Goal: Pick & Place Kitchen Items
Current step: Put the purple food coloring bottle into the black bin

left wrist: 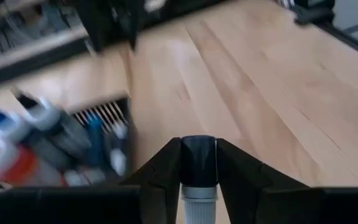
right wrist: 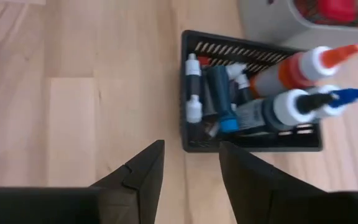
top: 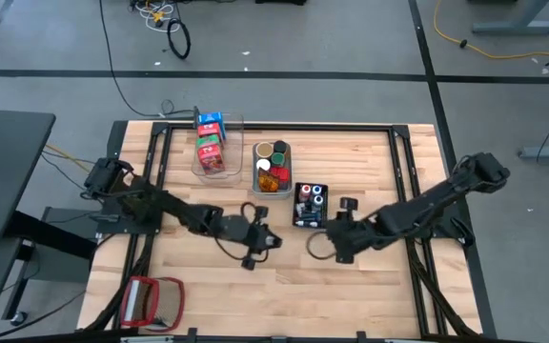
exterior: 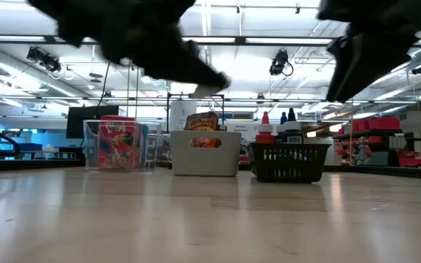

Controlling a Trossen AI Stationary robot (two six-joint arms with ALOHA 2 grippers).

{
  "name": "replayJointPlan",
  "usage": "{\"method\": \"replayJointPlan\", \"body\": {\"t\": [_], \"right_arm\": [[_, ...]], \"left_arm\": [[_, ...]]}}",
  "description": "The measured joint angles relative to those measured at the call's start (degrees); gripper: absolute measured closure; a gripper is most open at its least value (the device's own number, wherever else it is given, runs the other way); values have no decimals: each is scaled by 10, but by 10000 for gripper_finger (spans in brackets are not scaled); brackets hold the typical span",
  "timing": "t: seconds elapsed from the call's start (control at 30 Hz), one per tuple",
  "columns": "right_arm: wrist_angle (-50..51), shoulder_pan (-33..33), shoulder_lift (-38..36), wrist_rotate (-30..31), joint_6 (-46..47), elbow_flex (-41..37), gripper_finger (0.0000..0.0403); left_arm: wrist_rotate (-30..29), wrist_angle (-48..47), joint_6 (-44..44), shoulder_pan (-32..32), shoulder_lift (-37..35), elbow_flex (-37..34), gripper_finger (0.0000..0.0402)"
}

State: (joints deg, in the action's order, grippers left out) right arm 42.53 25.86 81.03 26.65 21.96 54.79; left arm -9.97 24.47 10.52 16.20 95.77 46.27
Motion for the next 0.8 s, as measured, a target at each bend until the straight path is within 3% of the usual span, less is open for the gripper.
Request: {"method": "replayJointPlan", "body": {"t": [0.23,0.37,0.57,0.8], "right_arm": [[-73,41,-132,123,30,-171,238],[-101,37,-199,137,94,-240,238],[-132,30,-245,134,127,-263,238],[-255,30,-247,129,20,-264,238]], "left_arm": [[73,-1,69,-60,0,63,303],[104,0,87,-94,-1,74,306],[112,-1,63,-144,-1,74,303],[136,32,42,-171,12,74,303]]}}
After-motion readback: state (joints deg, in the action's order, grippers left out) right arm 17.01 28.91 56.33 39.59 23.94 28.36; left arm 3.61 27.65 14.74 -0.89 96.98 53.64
